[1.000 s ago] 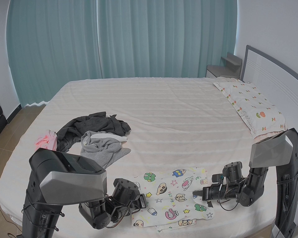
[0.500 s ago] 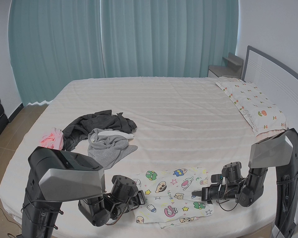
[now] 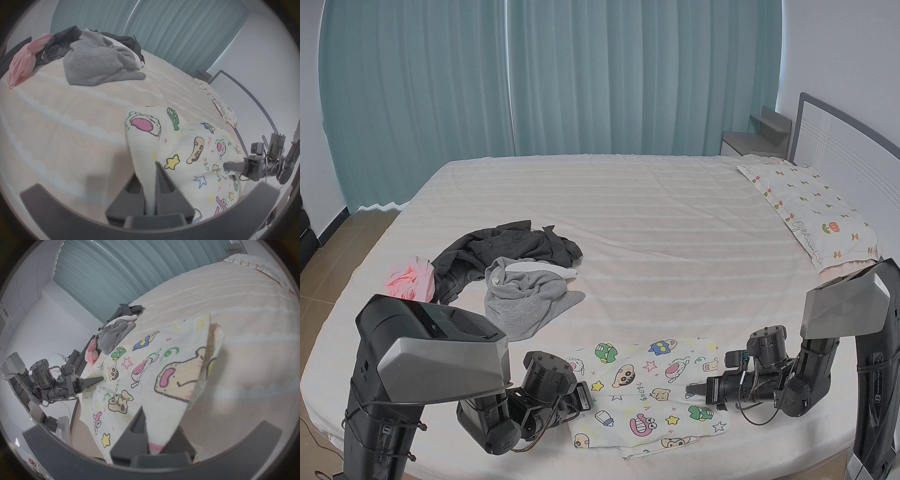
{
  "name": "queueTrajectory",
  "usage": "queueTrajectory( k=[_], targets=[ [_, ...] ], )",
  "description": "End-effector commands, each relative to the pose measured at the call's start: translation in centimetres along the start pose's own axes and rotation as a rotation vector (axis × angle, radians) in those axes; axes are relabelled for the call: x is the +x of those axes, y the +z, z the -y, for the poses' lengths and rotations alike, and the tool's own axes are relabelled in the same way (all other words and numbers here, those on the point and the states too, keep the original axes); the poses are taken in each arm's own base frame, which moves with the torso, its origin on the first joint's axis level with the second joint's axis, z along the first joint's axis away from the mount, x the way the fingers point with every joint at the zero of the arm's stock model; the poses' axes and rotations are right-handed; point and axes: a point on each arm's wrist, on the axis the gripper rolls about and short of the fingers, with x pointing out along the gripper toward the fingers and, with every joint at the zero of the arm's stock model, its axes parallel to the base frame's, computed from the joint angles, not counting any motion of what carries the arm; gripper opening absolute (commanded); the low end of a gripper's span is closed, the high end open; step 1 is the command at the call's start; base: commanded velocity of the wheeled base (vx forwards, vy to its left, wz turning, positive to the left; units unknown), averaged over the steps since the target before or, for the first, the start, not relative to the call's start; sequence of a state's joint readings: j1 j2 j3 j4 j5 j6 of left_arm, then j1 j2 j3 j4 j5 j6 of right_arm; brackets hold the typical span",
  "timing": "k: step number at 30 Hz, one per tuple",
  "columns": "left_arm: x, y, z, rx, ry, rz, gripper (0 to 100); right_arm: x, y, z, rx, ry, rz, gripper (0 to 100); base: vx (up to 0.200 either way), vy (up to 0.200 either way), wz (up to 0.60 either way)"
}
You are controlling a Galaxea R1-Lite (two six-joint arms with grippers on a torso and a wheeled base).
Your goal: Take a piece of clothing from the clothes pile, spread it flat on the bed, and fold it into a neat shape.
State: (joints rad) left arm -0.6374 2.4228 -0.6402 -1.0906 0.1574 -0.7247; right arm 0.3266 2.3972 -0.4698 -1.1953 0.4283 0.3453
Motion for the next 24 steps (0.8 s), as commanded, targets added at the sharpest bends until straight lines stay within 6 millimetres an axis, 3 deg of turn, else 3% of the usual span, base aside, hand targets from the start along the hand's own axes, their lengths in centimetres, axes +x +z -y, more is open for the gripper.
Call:
queueTrajectory(
  k=[1,24],
  targets=[
    [0.14,0.04,-0.26,-0.005,0.008,0.000,0,-0.01,0.08,-0.09,-0.003,0.002,0.004,0,0.000,0.200,0.00],
    [0.12,-0.07,-0.57,-0.004,0.019,-0.005,0,0.04,0.12,-0.41,-0.016,0.013,0.018,0,0.000,0.200,0.00]
  ],
)
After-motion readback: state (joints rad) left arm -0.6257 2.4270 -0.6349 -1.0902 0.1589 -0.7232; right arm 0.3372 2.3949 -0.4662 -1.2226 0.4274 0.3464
